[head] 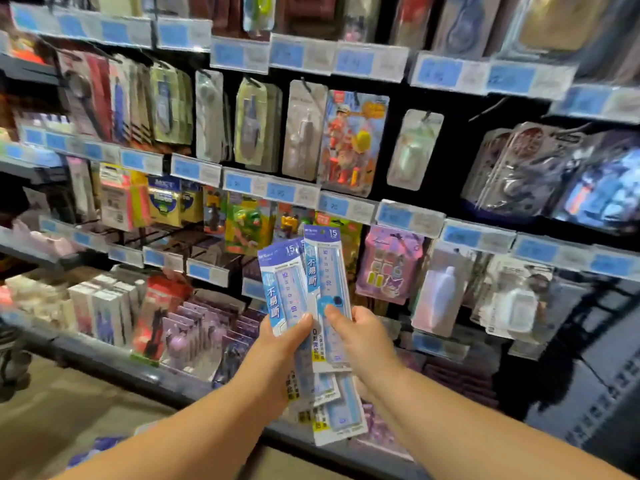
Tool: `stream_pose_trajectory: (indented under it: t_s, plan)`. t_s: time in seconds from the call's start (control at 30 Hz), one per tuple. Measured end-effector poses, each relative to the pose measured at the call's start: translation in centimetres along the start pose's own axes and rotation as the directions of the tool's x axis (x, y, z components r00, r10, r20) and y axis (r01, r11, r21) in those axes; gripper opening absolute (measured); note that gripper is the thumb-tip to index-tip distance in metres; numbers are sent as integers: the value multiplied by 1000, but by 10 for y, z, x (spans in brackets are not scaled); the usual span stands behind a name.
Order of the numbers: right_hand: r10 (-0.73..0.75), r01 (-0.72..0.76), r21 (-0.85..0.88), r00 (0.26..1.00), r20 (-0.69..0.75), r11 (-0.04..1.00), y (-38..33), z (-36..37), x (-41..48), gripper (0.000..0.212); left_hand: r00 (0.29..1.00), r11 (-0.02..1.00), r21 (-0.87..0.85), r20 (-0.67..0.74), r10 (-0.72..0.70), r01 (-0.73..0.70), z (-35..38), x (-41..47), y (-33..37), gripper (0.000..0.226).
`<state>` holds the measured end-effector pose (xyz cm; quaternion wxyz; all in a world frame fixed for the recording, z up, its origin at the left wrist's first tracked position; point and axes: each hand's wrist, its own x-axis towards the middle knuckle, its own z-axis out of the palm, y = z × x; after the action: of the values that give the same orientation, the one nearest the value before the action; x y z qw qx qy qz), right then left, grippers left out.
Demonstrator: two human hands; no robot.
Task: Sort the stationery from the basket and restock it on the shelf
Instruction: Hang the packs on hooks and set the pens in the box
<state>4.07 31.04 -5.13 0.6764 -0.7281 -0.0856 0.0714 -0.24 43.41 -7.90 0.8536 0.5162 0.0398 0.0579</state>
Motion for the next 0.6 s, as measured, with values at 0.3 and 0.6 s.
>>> stream_pose_trajectory:
  t_s: [0.3, 0.6]
  plan:
    - [18, 4, 104, 978, -208, 995, -2, -70, -29, 20, 989, 994, -95, 142, -48, 62, 82, -4, -22, 34]
    - [-54, 104, 145, 949, -310, 984, 8, -131, -46, 16, 961, 987, -88, 252, -110, 136, 147, -6, -48, 17]
